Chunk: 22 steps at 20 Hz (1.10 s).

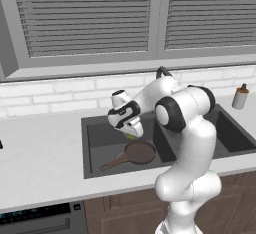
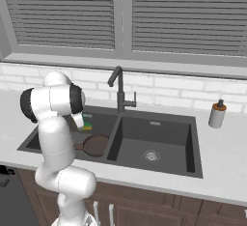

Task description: Pick the pan and sponge and place them into the sink. Then turn on the water.

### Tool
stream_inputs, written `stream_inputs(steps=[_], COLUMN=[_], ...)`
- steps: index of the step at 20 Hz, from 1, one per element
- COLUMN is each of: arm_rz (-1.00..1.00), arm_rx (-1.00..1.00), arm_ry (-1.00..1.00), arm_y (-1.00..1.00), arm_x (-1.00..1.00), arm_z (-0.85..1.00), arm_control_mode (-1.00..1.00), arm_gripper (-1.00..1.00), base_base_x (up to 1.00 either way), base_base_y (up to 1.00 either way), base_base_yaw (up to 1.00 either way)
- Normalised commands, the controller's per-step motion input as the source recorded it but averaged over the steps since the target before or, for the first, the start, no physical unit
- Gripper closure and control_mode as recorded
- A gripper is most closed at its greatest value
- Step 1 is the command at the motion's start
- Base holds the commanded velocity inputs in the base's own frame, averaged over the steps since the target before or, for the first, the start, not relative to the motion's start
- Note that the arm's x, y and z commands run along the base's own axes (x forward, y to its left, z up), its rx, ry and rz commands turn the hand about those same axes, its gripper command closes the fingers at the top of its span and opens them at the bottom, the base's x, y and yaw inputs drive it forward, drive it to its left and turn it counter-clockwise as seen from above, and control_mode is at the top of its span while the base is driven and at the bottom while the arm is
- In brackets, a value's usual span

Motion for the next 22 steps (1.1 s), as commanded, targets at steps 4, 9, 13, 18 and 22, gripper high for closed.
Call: stream_inputs(steps=[4, 9, 13, 18, 22], arm_rz=[-0.05, -0.03, -0.02, 0.0, 0.0], arm_rx=[-0.01, -0.01, -0.01, 0.0, 0.0], arm_ry=[-0.01, 0.0, -0.01, -0.03, -0.15], arm_y=[0.0, 0.0, 0.0, 0.0, -0.06], arm_x=[0.24, 0.24, 0.17, 0.19, 0.05], arm_z=[-0.73, -0.68, -0.7, -0.62, -0.51], arm_control_mode=[-1.0, -1.0, -1.0, -1.0, -1.0], arm_gripper=[1.0, 1.0, 1.0, 1.0, 1.0], base_base_x=[0.0, 0.0, 0.0, 0.0, 0.0], base_base_y=[0.0, 0.0, 0.0, 0.0, 0.0], base_base_yaw=[0.0, 0.0, 0.0, 0.0, 0.0])
